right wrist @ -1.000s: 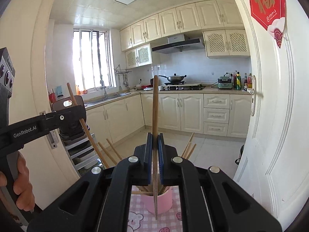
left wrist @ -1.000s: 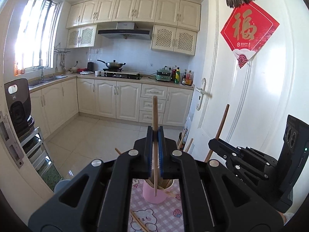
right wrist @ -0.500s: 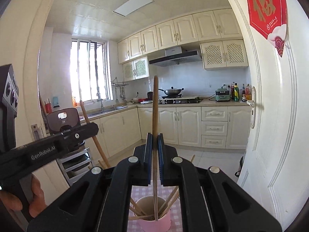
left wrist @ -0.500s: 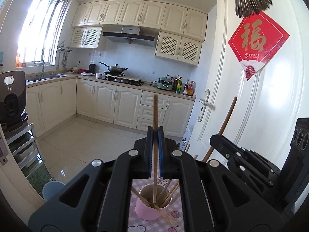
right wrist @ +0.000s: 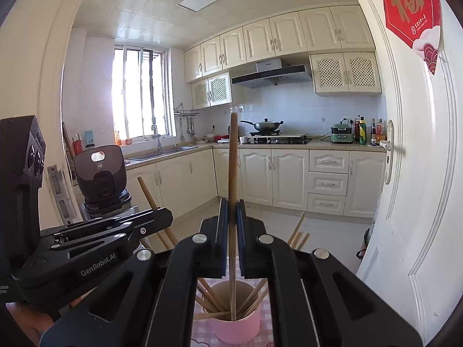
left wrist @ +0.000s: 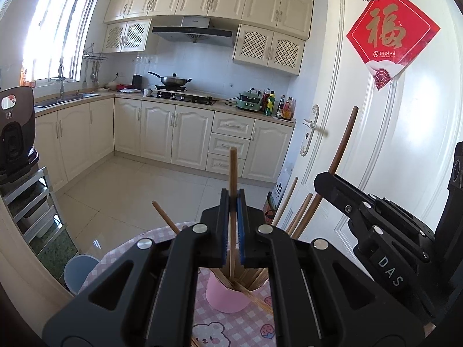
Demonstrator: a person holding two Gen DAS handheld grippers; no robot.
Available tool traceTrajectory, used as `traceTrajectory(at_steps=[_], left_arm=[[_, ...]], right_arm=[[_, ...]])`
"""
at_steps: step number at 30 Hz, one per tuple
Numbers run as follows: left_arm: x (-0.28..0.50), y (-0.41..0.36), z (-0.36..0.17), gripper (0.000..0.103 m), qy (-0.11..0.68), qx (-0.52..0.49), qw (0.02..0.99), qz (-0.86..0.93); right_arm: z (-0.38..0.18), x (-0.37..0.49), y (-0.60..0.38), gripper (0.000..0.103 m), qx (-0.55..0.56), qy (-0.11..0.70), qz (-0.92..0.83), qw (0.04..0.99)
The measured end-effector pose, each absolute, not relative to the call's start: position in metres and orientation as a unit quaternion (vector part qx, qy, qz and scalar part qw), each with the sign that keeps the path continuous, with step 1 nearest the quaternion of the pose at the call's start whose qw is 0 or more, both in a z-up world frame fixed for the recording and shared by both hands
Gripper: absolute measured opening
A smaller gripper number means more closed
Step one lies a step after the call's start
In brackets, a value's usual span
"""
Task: Organize utensils
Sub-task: 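Lower the left tool's chopstick into the pink cup while the right tool lowers its chopstick in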
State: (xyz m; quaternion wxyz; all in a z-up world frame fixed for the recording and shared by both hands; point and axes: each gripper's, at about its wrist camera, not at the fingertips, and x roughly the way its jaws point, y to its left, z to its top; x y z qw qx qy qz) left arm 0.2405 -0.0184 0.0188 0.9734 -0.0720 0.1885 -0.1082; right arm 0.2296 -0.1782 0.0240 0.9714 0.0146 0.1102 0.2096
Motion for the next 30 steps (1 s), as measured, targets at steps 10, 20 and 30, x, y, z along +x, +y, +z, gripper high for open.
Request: traceTrajectory(at_steps=[10,20,30], left_arm=[[0.249,-0.019,-0.005,0.006,0.24,-0.074,0.962,-0.108],[0.256,-0.021,-0.022,0.006,0.273,-0.064,0.954,-0.103],[0.256,-0.021,-0.028,0.006,0.274,-0.064,0.954,-0.103]], right_arm=[[0.008,0.229,-0.179,0.004,0.014,0.134,0.208,0.969],[-0.02,0.237,-0.177,0.004,0.01,0.172,0.209,0.963],[-0.027,0.235,-0.176,0.005,0.019,0.175,0.209,0.962]])
